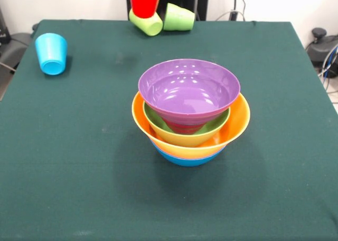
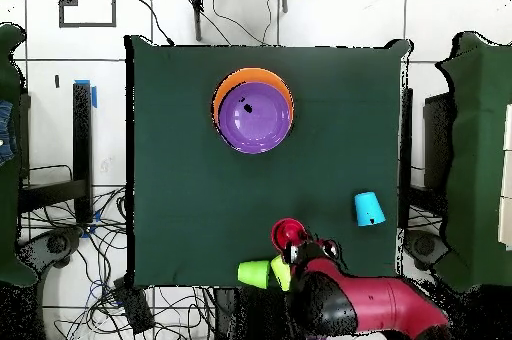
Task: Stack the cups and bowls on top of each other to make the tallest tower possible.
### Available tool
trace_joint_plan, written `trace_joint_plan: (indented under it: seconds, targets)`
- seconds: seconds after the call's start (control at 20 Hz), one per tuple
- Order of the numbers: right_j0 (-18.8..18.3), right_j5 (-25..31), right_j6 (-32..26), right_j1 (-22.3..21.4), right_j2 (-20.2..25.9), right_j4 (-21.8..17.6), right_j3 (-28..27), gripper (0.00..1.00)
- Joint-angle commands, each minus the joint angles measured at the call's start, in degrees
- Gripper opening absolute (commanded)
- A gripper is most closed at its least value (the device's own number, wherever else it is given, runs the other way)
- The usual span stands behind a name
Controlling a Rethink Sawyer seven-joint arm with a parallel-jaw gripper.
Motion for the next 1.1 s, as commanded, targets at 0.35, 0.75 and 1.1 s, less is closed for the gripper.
trace_joint_plan:
  seconds: [0.35, 0.75, 1.1]
  targets:
    - [0.0, -12.9, 6.7, 12.1, -19.2, -17.5, 5.6, 0.00]
    - [2.8, -16.2, 6.7, 14.1, -22.7, -18.8, 3.7, 0.00]
    - [-2.6, 0.5, 0.9, 0.9, -1.9, -4.5, 7.5, 0.00]
